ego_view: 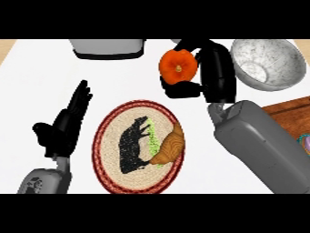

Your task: Pick the squash from the placemat and place it in the bowl

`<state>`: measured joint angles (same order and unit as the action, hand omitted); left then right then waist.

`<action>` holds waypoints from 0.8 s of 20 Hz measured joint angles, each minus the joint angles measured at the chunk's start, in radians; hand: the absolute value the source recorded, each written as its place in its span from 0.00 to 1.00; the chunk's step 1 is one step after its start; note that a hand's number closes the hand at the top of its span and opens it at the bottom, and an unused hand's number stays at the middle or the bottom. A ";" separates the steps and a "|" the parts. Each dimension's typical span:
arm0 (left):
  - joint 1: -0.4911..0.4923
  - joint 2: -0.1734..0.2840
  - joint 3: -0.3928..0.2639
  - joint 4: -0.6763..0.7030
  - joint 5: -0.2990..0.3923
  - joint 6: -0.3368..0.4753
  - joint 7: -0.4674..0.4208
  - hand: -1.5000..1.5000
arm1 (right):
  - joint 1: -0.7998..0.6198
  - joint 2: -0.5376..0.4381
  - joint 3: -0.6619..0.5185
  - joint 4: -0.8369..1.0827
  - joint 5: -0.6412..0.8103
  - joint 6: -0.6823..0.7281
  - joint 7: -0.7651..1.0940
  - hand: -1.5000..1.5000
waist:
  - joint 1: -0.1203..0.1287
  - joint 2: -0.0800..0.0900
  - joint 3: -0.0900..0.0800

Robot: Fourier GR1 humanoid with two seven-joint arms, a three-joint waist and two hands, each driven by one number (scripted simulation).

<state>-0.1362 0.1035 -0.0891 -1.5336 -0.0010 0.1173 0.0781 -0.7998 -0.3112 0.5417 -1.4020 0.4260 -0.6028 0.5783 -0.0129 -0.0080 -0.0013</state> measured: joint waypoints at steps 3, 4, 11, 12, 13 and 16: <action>0.001 0.005 0.010 0.005 0.006 -0.011 -0.008 0.50 | -0.071 -0.024 -0.034 -0.039 0.055 0.082 0.138 1.00 | 0.003 0.001 0.000; -0.001 0.008 0.010 -0.008 0.008 -0.015 0.003 0.50 | -0.094 -0.025 -0.050 -0.041 0.069 0.107 0.173 1.00 | 0.006 0.001 0.000; -0.003 0.005 0.011 -0.010 0.002 -0.026 0.003 0.50 | -0.222 -0.062 -0.205 0.030 0.099 0.224 0.229 1.00 | 0.016 0.006 0.001; -0.006 0.005 0.014 -0.004 0.005 -0.030 0.001 0.50 | -0.238 -0.067 -0.224 0.059 0.102 0.234 0.222 1.00 | 0.018 0.007 0.001; -0.010 -0.001 0.007 -0.007 -0.005 -0.023 0.007 0.50 | -0.261 -0.070 -0.242 0.082 0.105 0.251 0.225 1.00 | 0.019 0.007 0.001; -0.004 -0.005 0.004 -0.014 -0.011 -0.025 0.004 0.50 | -0.275 -0.067 -0.294 0.163 0.107 0.258 0.183 1.00 | 0.022 0.009 0.001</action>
<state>-0.1403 0.0987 -0.0850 -1.5476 -0.0118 0.0927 0.0817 -1.0751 -0.3779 0.2473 -1.2394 0.5328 -0.3445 0.7617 0.0089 0.0007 -0.0006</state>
